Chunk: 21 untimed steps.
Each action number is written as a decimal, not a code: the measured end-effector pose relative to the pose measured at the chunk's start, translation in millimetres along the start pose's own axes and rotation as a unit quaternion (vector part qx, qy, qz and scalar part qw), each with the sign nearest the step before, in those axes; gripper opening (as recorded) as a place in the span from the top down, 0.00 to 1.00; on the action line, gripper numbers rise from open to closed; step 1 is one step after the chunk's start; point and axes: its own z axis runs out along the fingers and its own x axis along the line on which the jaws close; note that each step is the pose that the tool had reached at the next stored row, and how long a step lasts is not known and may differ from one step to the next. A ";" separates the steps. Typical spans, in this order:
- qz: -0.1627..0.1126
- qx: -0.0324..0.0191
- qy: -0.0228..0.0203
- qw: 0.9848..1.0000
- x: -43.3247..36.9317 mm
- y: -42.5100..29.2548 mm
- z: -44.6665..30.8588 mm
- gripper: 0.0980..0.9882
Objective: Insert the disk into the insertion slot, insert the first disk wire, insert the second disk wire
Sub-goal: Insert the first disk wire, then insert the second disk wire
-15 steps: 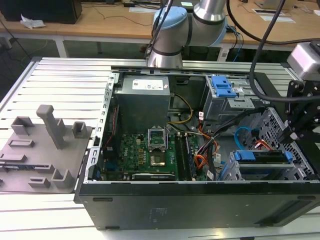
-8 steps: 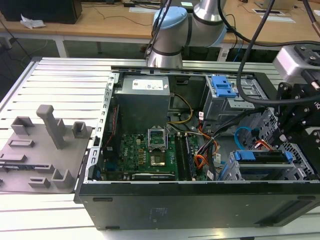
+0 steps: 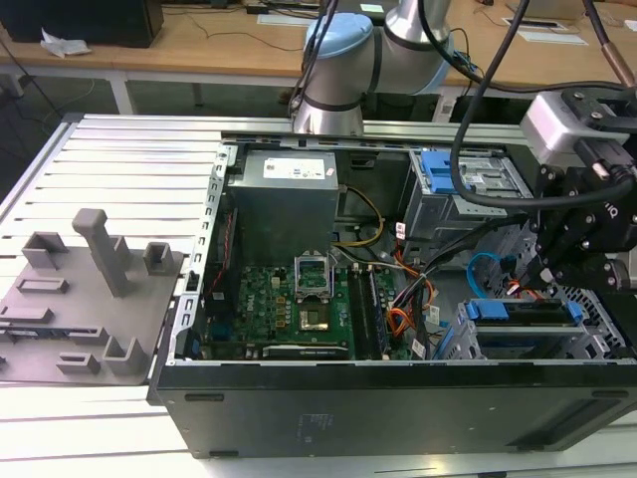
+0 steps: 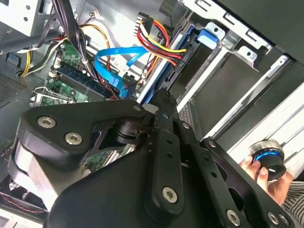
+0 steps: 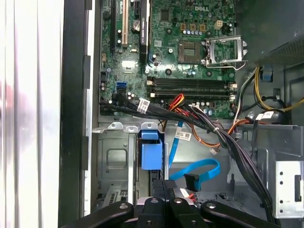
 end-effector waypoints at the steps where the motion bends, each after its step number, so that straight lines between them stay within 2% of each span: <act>1: 0.000 0.000 0.000 1.000 0.0 0.7 0.7 0.99; 7: 0.000 0.000 0.000 1.000 0.3 2.3 5.5 0.99; 16: 0.000 0.000 0.000 1.000 0.4 2.3 5.8 0.99; 17: 0.000 0.000 0.000 1.000 0.4 2.3 5.5 0.99; 21: 0.000 0.000 0.000 1.000 -0.5 2.7 -4.5 0.99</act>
